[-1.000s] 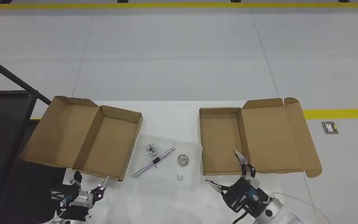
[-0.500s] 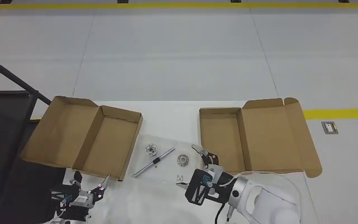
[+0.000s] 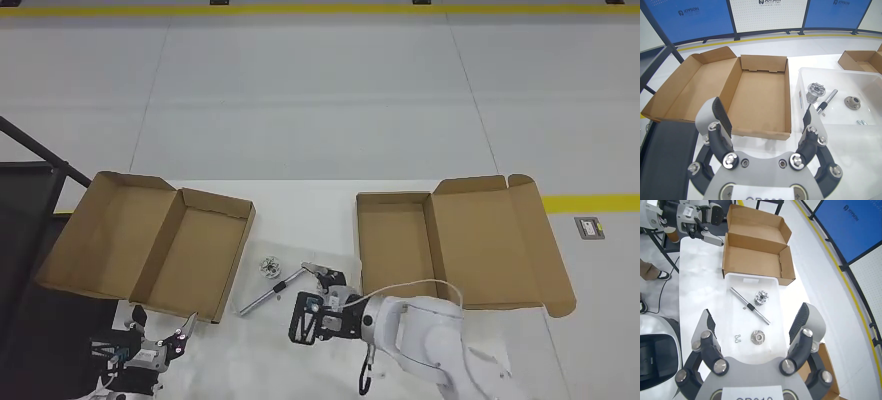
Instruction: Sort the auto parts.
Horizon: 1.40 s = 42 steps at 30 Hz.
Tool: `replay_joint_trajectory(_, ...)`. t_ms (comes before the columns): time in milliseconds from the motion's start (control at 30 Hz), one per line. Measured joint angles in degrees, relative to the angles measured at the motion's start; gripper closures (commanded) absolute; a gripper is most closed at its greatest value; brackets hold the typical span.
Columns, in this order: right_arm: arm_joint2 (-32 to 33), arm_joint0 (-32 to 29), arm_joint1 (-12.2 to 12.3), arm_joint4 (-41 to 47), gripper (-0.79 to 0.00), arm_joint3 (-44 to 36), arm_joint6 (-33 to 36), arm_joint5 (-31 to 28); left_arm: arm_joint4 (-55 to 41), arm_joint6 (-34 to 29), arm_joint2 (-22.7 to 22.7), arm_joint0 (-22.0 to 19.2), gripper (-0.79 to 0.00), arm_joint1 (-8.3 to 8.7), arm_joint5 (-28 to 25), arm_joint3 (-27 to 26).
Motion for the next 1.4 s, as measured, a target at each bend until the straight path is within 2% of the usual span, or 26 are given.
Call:
replay_joint_trajectory(167, -5.7, 7.8, -2.7, 6.0, -0.785, 11.1, 6.6, 1.4, 0.0, 0.0, 0.0, 0.0, -0.785, 0.00, 0.0, 0.0)
replay_joint_trajectory(333, -8.7, 11.9, -4.2, 11.4, -0.785, 18.1, 11.4, 0.4, 0.0, 0.0, 0.0, 0.0, -0.785, 0.00, 0.0, 0.0)
replay_joint_trajectory(667, -9.3, 11.7, -4.3, 9.5, -0.785, 17.9, 10.1, 1.1, 0.0, 0.0, 0.0, 0.0, -0.785, 0.00, 0.0, 0.0)
replay_joint_trajectory(767, -10.4, 12.4, -5.0, 7.6, -0.785, 21.2, 9.1, 3.5, 0.0, 0.0, 0.0, 0.0, -0.785, 0.00, 0.0, 0.0)
replay_joint_trajectory(933, -12.2, 14.6, -6.5, 8.1, -0.785, 28.0, 6.9, 3.8, 0.0, 0.0, 0.0, 0.0, -0.785, 0.00, 0.0, 0.0)
replay_joint_trajectory(967, -12.6, 15.1, -6.8, 8.1, -0.739, 29.5, 6.9, 3.7, 0.0, 0.0, 0.0, 0.0, -0.785, 0.00, 0.0, 0.0)
replay_joint_trajectory(1033, -13.1, 15.6, -7.2, 8.0, -0.760, 31.3, 7.2, 3.7, 0.0, 0.0, 0.0, 0.0, -0.785, 0.00, 0.0, 0.0)
replay_joint_trajectory(1100, -13.5, 16.0, -7.6, 8.2, -0.449, 32.6, 7.8, 3.9, 0.0, 0.0, 0.0, 0.0, -0.785, 0.00, 0.0, 0.0)
replay_joint_trajectory(1133, -13.6, 16.1, -7.7, 8.2, -0.413, 33.0, 7.8, 3.9, 0.0, 0.0, 0.0, 0.0, -0.785, 0.00, 0.0, 0.0)
replay_joint_trajectory(1200, -13.7, 16.2, -7.9, 7.9, -0.505, 33.7, 8.0, 3.7, 0.0, 0.0, 0.0, 0.0, -0.785, 0.00, 0.0, 0.0)
replay_joint_trajectory(1300, -13.5, 16.4, -8.0, 7.3, -0.526, 34.7, 8.4, 3.9, 0.0, 0.0, 0.0, 0.0, -0.785, 0.00, 0.0, 0.0)
replay_joint_trajectory(1400, -13.2, 16.5, -8.2, 6.4, -0.477, 36.1, 8.3, 4.5, 0.0, 0.0, 0.0, 0.0, -0.785, 0.00, 0.0, 0.0)
